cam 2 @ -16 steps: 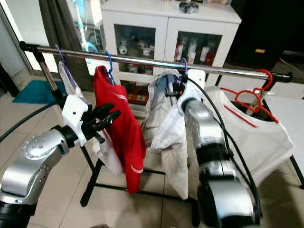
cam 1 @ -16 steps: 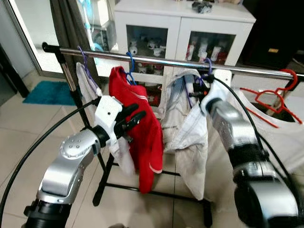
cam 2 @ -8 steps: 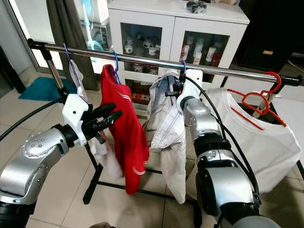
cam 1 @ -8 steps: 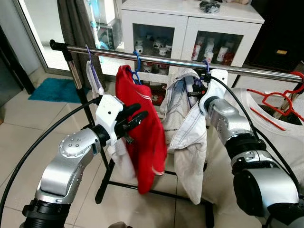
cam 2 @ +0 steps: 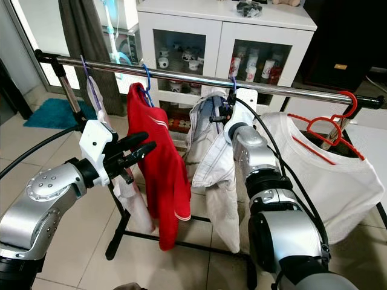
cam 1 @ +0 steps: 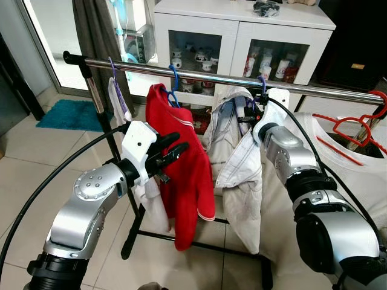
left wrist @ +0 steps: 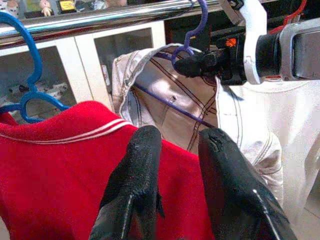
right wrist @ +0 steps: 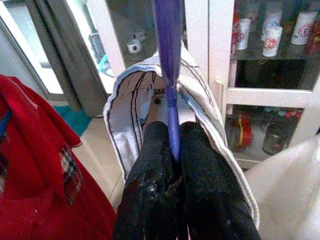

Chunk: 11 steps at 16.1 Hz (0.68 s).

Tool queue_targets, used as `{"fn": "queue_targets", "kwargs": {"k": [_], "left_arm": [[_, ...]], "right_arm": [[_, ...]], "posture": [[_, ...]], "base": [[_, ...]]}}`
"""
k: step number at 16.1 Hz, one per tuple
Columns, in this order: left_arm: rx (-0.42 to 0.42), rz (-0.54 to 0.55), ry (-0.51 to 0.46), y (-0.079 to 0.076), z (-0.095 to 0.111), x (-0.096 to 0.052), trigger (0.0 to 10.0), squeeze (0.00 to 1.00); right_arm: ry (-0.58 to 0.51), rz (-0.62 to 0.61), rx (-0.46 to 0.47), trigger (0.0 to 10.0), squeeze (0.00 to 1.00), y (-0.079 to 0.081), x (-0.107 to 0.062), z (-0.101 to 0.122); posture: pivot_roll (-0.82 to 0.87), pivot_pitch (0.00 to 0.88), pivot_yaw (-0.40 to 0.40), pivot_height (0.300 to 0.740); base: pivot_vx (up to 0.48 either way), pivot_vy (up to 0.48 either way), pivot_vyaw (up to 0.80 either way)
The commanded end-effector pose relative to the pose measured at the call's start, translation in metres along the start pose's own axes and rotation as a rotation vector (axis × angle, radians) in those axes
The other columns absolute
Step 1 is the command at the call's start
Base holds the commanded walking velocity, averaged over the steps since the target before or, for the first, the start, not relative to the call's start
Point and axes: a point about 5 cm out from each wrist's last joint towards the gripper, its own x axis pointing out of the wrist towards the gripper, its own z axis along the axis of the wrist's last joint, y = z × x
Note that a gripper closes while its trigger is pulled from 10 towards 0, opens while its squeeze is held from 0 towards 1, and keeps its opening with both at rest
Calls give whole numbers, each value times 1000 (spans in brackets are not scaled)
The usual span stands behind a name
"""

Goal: Hang hanger

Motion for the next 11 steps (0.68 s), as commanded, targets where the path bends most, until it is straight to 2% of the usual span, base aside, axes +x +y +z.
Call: {"fn": "queue_targets", "kwargs": {"k": [1, 2, 3, 4, 5, 9, 11], "left_arm": [[-11, -20, -9, 0, 1, 2, 10000, 0], [-41, -67, -28, -5, 2, 2, 10000, 0], [-72, -143, -43, -12, 4, 1, 10000, 0], [-80, -169, -46, -16, 5, 1, 10000, 0], [-80, -169, -46, -16, 5, 1, 10000, 0], [-73, -161, -60, -14, 7, 5, 10000, 0], [-75, -133, -56, -8, 6, 1, 10000, 0]], "right_arm": [[-108, 6, 17, 10000, 922, -2, -1, 20], [-130, 11, 11, 10000, 992, -3, -2, 21], [-145, 18, 3, 10000, 1000, -4, -4, 22], [-152, 22, 0, 10000, 1000, -4, -5, 23], [-152, 22, 0, 10000, 1000, -4, -5, 23], [-196, 101, -53, 10000, 1000, -3, -22, 27], [-165, 160, -70, 10000, 1000, -4, -40, 24]], "posture": [[82, 0, -1, 740], [79, 0, 2, 740], [74, 0, 8, 740], [74, 0, 10, 740], [74, 0, 10, 740], [63, 0, 25, 740], [59, 0, 34, 740]], "base": [[0, 0, 0], [0, 0, 0], [0, 0, 0], [0, 0, 0], [0, 0, 0], [0, 0, 0], [0, 0, 0]]}}
